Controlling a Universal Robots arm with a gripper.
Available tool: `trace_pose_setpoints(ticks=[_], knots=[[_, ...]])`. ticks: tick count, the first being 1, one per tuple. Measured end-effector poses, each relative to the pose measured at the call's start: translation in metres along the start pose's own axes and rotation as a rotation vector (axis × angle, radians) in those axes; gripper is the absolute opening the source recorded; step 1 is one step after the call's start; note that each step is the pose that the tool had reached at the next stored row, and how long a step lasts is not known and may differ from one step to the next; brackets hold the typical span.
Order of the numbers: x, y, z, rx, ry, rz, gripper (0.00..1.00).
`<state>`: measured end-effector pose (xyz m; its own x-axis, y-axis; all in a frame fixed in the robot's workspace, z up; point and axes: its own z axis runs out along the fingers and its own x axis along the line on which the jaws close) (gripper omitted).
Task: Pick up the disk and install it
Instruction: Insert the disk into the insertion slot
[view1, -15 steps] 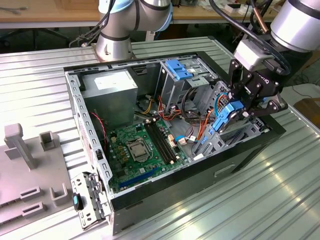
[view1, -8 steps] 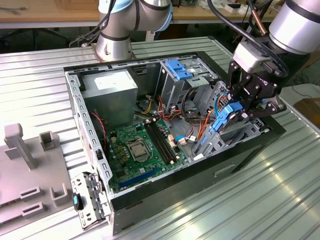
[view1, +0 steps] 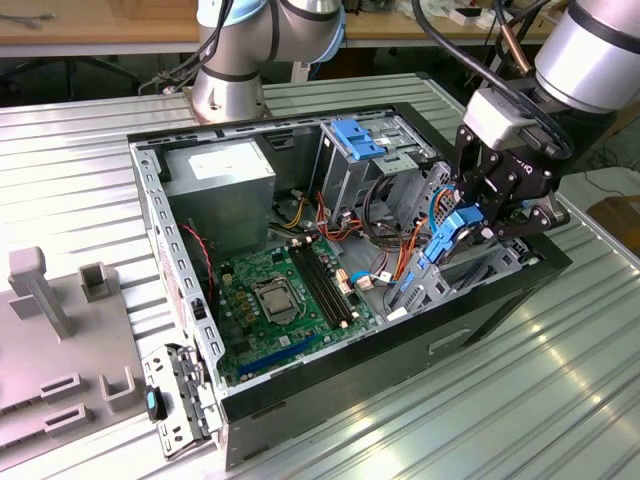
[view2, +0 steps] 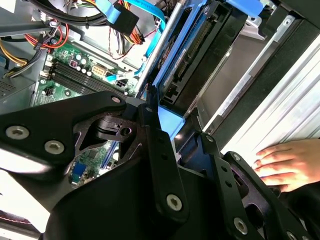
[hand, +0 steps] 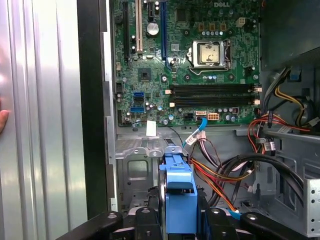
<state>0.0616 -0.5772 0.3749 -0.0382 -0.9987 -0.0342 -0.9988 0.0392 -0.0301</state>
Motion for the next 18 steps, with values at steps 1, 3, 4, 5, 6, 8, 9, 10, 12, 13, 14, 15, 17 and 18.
trace_pose_setpoints(ticks=[1, 3, 4, 5, 6, 8, 9, 10, 12, 13, 14, 15, 17, 18], knots=[[0.0000, 0.0000, 0.0009, 0.0000, -0.0002, 0.000, 0.37], [0.0001, 0.0000, 0.0017, 0.0000, -0.0001, 0.000, 0.37], [0.0001, 0.0001, 0.0024, 0.0000, -0.0001, 0.000, 0.37], [0.0001, 0.0001, 0.0029, 0.0000, -0.0001, 0.000, 0.37], [0.0001, 0.0001, 0.0034, 0.0000, -0.0002, 0.000, 0.37], [0.0002, 0.0001, 0.0045, 0.0000, -0.0001, 0.000, 0.37], [0.0002, 0.0001, 0.0048, 0.0000, 0.0000, 0.000, 0.37], [0.0002, 0.0001, 0.0055, 0.0000, -0.0001, 0.000, 0.37], [0.0002, 0.0002, 0.0065, 0.0000, -0.0001, 0.000, 0.37], [0.0002, 0.0002, 0.0070, 0.0000, -0.0001, 0.000, 0.37], [0.0003, 0.0002, 0.0074, 0.0000, -0.0002, 0.000, 0.37], [0.0003, 0.0002, 0.0078, 0.0000, -0.0001, 0.000, 0.37], [0.0003, 0.0003, 0.0088, 0.0000, -0.0001, 0.000, 0.37], [0.0003, 0.0003, 0.0093, 0.0000, -0.0001, 0.000, 0.37]])
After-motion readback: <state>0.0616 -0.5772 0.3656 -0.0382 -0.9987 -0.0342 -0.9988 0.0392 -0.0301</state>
